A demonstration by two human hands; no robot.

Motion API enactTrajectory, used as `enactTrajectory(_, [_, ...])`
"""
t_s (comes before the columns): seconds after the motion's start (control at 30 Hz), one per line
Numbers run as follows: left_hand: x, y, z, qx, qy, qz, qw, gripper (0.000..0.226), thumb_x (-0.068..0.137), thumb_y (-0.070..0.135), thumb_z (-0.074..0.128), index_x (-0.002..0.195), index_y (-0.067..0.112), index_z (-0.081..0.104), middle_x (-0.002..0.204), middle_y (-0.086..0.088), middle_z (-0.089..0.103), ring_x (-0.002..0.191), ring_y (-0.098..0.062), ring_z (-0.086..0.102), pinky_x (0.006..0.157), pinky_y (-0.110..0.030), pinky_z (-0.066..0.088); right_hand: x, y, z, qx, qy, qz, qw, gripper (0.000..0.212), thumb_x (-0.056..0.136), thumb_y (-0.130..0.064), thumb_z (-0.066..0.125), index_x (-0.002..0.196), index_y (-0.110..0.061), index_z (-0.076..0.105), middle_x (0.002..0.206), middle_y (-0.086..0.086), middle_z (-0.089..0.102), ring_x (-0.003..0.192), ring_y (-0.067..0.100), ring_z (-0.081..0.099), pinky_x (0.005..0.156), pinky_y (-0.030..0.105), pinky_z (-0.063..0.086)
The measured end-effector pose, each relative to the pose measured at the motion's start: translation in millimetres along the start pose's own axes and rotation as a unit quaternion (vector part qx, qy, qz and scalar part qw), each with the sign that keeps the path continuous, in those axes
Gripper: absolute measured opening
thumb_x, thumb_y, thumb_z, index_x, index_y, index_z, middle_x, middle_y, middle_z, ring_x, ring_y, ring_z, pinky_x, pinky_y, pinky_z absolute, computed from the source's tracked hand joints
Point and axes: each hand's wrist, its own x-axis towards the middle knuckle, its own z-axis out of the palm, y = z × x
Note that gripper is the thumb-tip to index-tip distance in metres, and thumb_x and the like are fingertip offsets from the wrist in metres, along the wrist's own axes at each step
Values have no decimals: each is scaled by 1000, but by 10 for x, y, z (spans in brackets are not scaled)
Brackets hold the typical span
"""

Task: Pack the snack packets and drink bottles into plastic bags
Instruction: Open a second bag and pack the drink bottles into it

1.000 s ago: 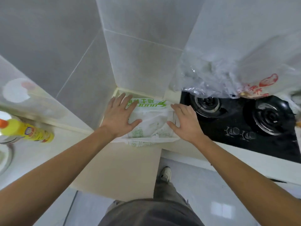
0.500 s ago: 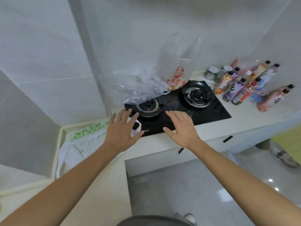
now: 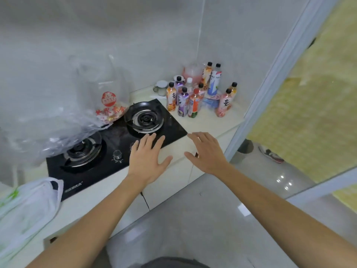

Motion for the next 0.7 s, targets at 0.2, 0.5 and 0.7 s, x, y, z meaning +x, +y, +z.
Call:
enactTrajectory(0.2, [585, 600, 169, -3, 7, 31, 999, 76, 92, 71, 35, 155, 27, 39, 159, -6, 40, 149, -28, 30, 121, -50, 27, 24, 809, -223, -4, 4, 38, 999, 68, 98, -54, 56, 156, -22, 39, 156, 4, 44, 144, 26, 37, 120, 44, 30])
enactTrajectory(0.5, [1659, 1110, 567, -6, 0, 52, 999, 73, 93, 68, 37, 154, 28, 38, 157, -6, 41, 146, -29, 33, 118, -49, 32, 585, 1778, -164, -9, -8, 65, 998, 69, 98, -53, 56, 157, -22, 37, 158, 4, 41, 145, 27, 36, 117, 44, 32])
enactTrajectory(0.7, [2630, 1202, 1003, -21, -16, 45, 999, 73, 93, 65, 37, 155, 26, 36, 150, -6, 44, 140, -28, 39, 110, -48, 39, 1407, 2413, 6, -13, -29, 78, 996, 67, 99, -51, 56, 156, -23, 34, 161, 4, 36, 146, 27, 32, 116, 47, 35])
